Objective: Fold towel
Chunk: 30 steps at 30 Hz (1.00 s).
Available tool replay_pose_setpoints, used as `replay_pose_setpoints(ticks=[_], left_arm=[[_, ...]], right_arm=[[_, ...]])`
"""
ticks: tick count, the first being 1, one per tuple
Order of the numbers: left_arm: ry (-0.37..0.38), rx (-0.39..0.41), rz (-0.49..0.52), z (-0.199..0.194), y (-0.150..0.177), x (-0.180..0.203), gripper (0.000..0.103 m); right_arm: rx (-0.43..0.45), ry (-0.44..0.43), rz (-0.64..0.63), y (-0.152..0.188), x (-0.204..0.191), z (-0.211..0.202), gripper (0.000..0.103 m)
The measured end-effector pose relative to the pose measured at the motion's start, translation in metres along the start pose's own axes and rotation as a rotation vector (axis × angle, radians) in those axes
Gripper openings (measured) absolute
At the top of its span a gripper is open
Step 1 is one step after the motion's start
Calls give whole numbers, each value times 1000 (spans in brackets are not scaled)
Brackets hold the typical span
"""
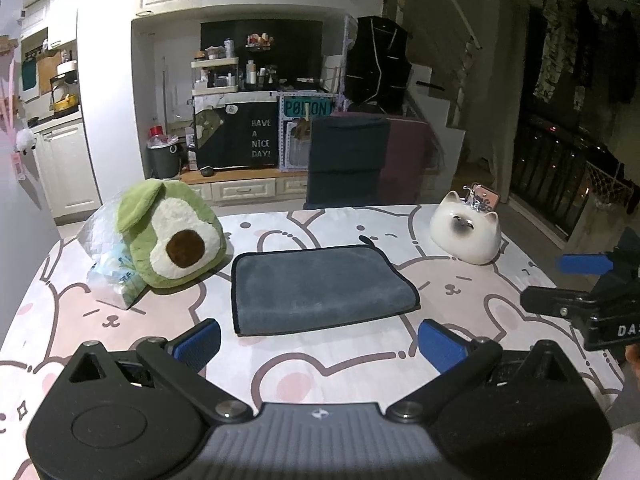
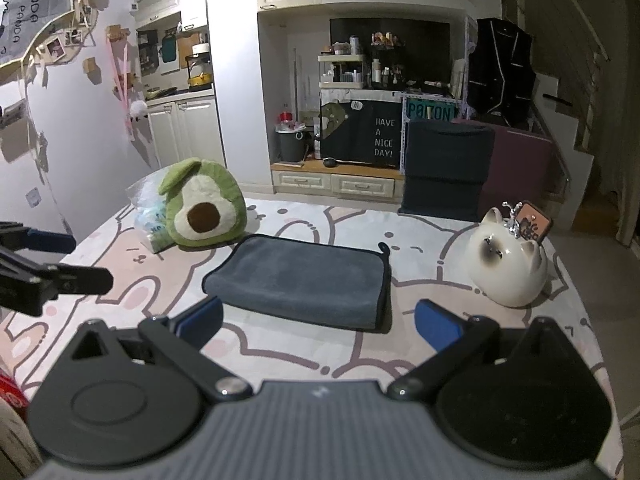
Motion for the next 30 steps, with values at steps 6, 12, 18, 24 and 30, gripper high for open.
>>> replay_pose_setpoints(ticks=[6,12,18,24,30], left_arm=[[8,21,-16,-17,8,1,103],[-31,45,14,-32,15,5,103],[-45,52,30,-43,25,10,103],[-57,52,37,-48,34,13,103],[-80,46,31,-51,48,12,103]], right_arm=[[6,-5,-4,8,-9,-18,103],[5,-4,14,18,-11,-29,103],[9,18,27,28,-13,-37,103],[18,30,35,37,-15,-44,103],[23,43,30,47,-20,-51,103]])
Point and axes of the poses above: each gripper's, at about its wrist camera, not at the fingertips, and z roughly the way its jaws point, x to its right, y to its underside, the point moved 5 cm from there along z, roughly the way its jaws point, and after that the axes turned 4 degrees about -x, right-handed, at the moved point
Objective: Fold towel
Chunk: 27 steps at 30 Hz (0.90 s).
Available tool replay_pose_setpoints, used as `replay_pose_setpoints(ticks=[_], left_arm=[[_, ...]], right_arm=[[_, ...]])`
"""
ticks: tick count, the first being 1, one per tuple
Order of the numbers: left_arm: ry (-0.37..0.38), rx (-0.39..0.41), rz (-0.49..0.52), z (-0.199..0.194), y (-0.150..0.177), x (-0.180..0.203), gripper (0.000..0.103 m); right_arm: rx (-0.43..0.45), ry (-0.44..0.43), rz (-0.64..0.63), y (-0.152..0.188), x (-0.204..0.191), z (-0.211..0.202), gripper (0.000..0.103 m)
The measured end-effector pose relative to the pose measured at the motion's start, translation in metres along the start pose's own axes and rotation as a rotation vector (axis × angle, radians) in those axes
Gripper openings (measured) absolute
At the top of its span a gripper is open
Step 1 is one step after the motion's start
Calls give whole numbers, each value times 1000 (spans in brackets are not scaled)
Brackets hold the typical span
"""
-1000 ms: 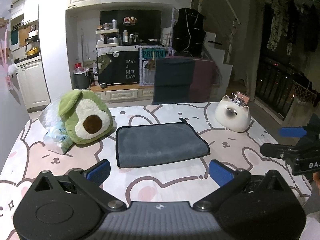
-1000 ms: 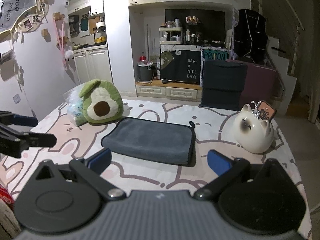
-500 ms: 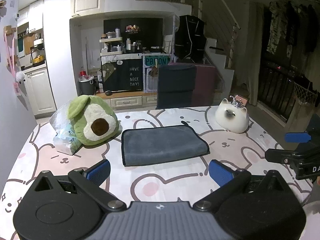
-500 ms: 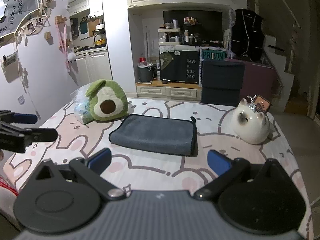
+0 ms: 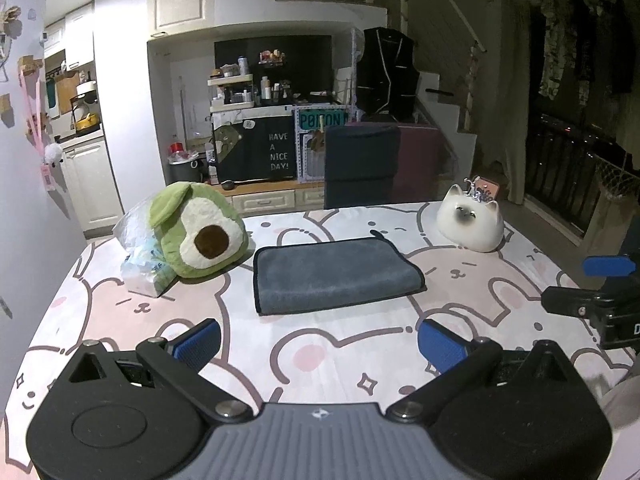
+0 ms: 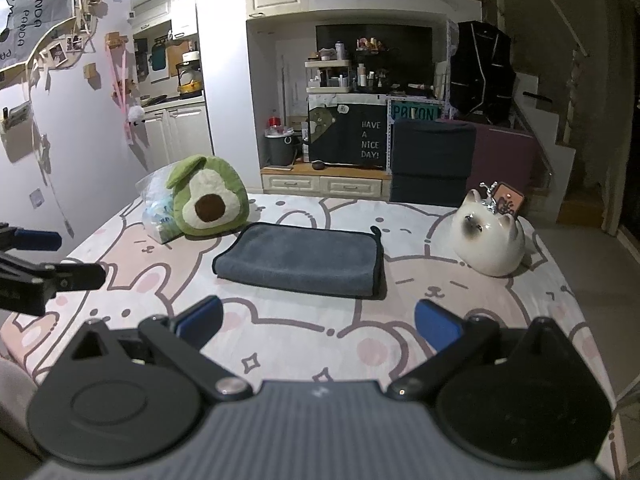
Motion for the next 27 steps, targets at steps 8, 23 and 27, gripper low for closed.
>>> replay_pose_setpoints(ticks=[8,23,27], left_arm=[[-13,3,13,-4,13,-1,103],[-7,1,27,-8,36,-1,103],[7,11,25,-11,39,-1,103]], right_arm=[[27,10,-3,11,-5,-9,103],[29,-8,-49,29,-13,-12,103],[41,-30,-47,33,-13,-17,103]])
Point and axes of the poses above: each gripper's, at about its wrist camera, not at the fingertips, and z roughly the way its jaws point, x to its right, y to its underside, the point moved 5 cm from there along z, roughly the way its jaws point, and after that the axes turned 4 degrees about -x, right-handed, at the moved point
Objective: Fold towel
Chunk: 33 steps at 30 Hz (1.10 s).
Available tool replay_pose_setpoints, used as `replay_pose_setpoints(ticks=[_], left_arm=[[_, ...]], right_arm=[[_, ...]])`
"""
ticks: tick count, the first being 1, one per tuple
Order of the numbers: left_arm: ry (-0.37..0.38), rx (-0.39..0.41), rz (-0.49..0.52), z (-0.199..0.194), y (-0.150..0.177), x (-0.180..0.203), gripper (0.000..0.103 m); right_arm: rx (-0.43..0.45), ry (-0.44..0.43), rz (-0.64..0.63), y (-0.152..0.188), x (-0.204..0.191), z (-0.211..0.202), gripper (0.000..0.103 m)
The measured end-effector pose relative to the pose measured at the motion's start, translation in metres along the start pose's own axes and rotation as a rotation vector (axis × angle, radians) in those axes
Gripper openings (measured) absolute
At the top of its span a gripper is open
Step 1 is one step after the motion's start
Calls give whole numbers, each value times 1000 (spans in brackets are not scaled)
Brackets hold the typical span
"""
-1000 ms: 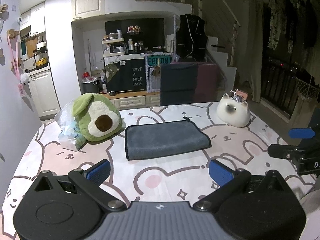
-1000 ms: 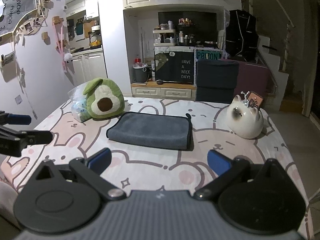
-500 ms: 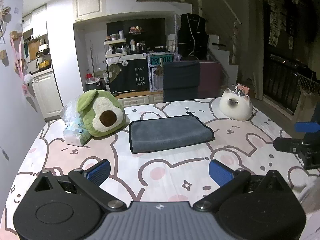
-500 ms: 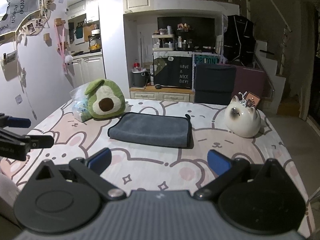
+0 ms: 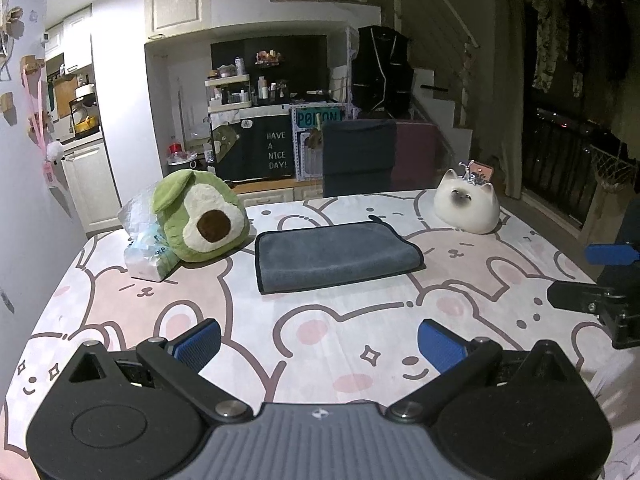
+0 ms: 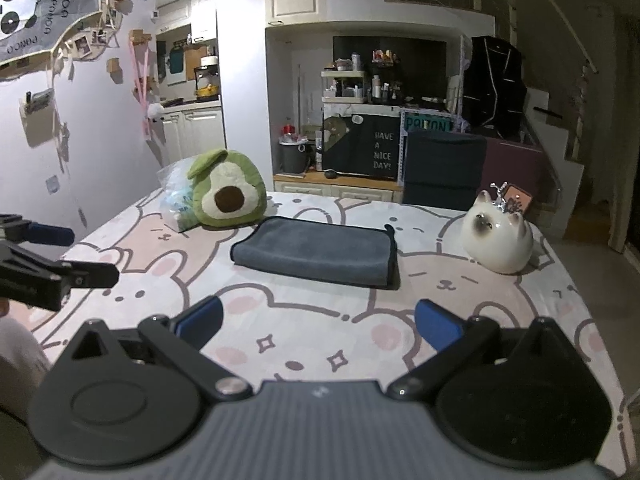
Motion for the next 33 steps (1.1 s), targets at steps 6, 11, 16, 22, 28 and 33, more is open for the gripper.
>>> replay_pose_setpoints(ticks=[6,11,16,22,28,33], left_arm=[[10,-3,17,-1,9,4,103],[17,-3,7,-4,14,3,103],[19,-4,6,-5,18,2,103],[33,-8,-13,-5,21,-1,103],[25,-5,-10,-6,22,0,103],[24,-5,-11,-6,22,0,103]], right_arm=[[-6,11,16,5,1,-2,103],[-19,26,20,10,1,-3,103],[-23,34,30,12,3,-3,103],[-15,21,30,15,3,-5,103],[-16,8,21,17,0,-4,103],[-12,8,26,17,0,-5,103]])
Point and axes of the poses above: each gripper's, at about its wrist camera, not at the fingertips, and z roughly the way its jaws point, x to its right, y to its underside, the point moved 5 cm from there along z, roughly the way its jaws point, and after that the axes turned 4 degrees about -x, right-handed, at the moved point
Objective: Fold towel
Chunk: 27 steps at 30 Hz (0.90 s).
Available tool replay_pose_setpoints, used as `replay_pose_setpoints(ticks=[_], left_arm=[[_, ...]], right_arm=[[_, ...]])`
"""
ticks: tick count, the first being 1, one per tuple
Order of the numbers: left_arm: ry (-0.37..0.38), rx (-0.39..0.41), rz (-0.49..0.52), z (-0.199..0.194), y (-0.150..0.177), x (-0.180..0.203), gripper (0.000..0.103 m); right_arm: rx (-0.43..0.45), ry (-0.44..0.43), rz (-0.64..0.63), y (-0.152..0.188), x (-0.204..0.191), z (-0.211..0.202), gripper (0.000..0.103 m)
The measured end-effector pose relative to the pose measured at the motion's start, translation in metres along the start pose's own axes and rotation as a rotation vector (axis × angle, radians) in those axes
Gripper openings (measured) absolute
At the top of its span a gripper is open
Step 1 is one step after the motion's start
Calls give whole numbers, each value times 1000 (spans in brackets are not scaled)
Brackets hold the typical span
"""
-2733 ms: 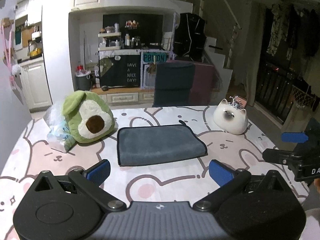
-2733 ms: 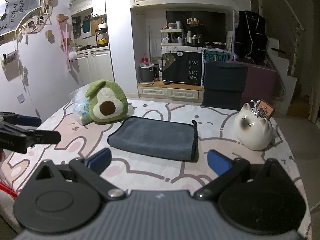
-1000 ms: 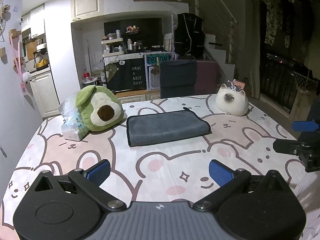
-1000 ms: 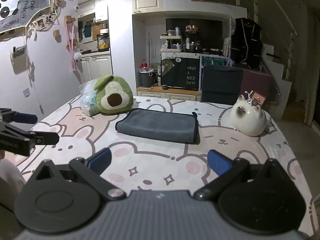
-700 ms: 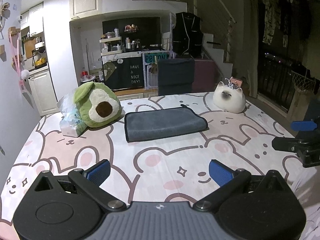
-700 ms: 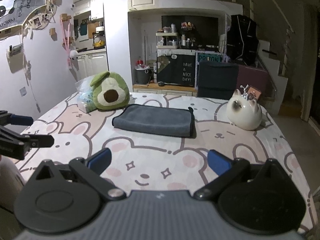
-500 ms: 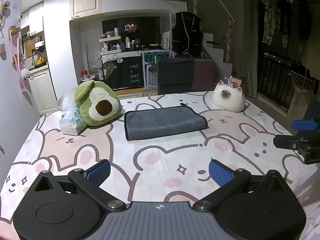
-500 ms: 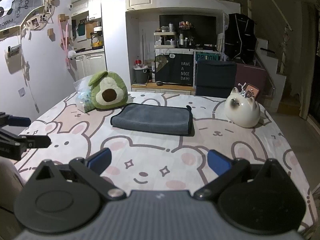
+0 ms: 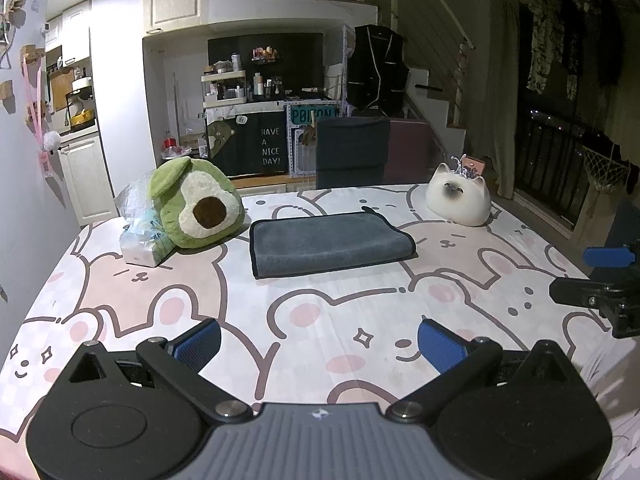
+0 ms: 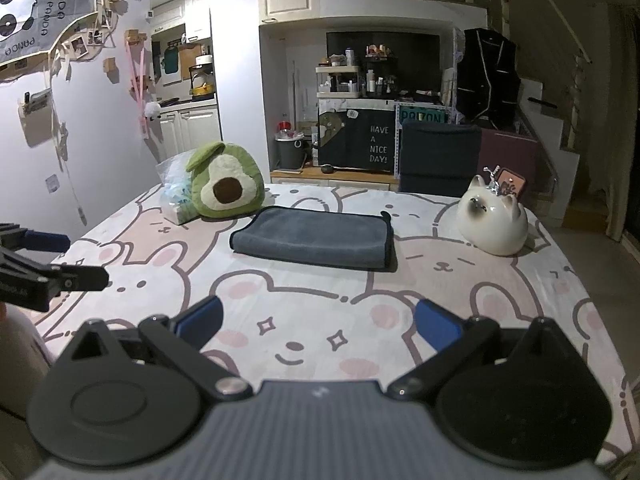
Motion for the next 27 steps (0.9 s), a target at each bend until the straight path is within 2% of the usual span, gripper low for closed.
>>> replay_pose_setpoints(ticks=[27], left_arm=[[1,2,1,-1,1,0,103]], right_arm=[[1,-11,16,4,-1,-1,103]])
Point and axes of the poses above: each gripper's, at about its wrist camera, not at the fingertips, and z roughly the way its jaws point, x to its right, y to its underside, the point moved 5 cm from there along z, roughly the way its jaws point, and after that the axes turned 4 degrees about -x, right-handed, at the moved point
